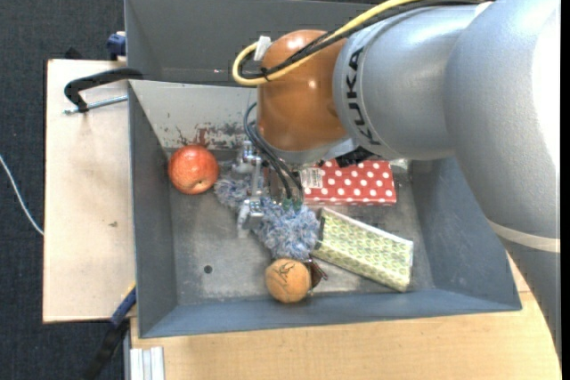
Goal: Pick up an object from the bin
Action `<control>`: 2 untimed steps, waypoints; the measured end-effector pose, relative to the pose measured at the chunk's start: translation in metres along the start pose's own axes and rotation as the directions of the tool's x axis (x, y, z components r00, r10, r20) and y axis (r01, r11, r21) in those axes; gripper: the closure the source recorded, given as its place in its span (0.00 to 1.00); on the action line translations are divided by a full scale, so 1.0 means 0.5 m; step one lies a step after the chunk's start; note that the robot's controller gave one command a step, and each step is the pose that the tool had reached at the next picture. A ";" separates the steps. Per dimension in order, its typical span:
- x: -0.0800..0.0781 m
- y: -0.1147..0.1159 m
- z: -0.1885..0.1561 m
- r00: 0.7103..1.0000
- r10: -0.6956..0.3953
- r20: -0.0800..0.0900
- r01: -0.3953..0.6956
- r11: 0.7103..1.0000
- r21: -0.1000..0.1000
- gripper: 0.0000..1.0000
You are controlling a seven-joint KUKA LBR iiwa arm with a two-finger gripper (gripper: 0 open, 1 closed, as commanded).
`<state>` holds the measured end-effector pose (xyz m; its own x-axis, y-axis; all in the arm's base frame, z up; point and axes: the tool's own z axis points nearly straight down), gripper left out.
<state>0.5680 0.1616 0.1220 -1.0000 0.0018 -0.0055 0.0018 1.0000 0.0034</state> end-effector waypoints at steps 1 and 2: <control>-0.001 -0.069 0.015 0.982 0.187 -0.005 -0.187 0.982 0.002 0.00; -0.049 -0.103 0.016 1.000 0.003 0.001 -0.003 1.000 0.001 0.00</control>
Offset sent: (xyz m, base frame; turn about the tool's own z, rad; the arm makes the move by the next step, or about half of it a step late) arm 0.0311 -0.0593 -0.0165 -0.0304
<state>0.5924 0.1100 0.1139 -1.0000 0.0047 -0.0069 0.0047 1.0000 0.0022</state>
